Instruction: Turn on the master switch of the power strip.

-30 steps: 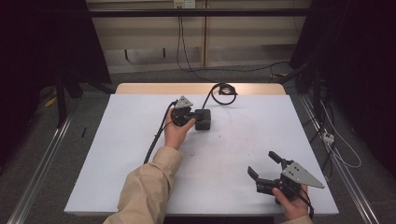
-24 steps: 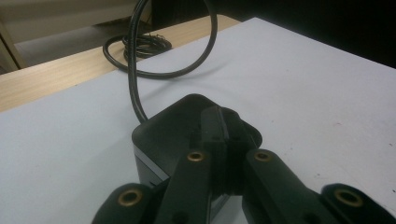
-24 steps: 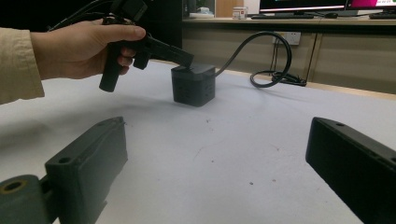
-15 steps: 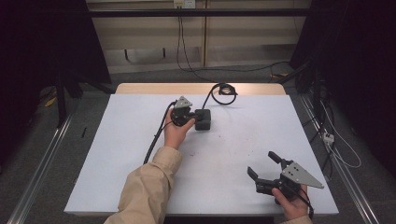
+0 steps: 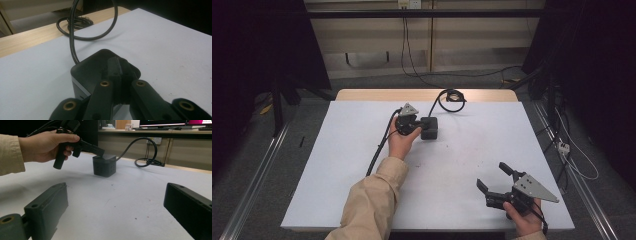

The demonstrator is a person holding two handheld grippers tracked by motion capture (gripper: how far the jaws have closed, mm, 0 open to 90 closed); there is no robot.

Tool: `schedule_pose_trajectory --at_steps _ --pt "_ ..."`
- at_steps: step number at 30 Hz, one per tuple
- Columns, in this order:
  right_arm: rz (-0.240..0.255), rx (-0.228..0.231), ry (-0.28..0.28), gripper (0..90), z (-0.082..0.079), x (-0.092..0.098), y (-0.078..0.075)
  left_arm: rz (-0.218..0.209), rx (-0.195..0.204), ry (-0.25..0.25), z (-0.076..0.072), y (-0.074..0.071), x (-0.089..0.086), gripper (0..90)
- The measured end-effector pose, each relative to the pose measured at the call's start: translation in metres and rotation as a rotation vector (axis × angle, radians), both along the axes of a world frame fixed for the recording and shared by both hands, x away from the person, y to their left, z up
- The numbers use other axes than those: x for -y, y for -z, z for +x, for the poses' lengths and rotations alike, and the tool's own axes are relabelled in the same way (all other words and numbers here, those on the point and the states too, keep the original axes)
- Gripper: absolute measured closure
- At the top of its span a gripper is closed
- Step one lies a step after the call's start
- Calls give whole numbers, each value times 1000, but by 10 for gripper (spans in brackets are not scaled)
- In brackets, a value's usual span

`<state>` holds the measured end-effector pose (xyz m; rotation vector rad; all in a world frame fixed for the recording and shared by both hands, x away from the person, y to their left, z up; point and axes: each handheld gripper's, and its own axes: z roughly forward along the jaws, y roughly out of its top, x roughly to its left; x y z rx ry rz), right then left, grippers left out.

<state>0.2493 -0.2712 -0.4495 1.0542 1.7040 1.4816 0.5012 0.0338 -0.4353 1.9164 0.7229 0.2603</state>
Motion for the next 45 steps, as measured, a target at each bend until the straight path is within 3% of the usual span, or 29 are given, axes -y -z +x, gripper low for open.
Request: schedule_pose_trajectory --at_steps 45 --pt "5 -5 2 48 1 2 1 -13 -29 -8 0 0 0 900"
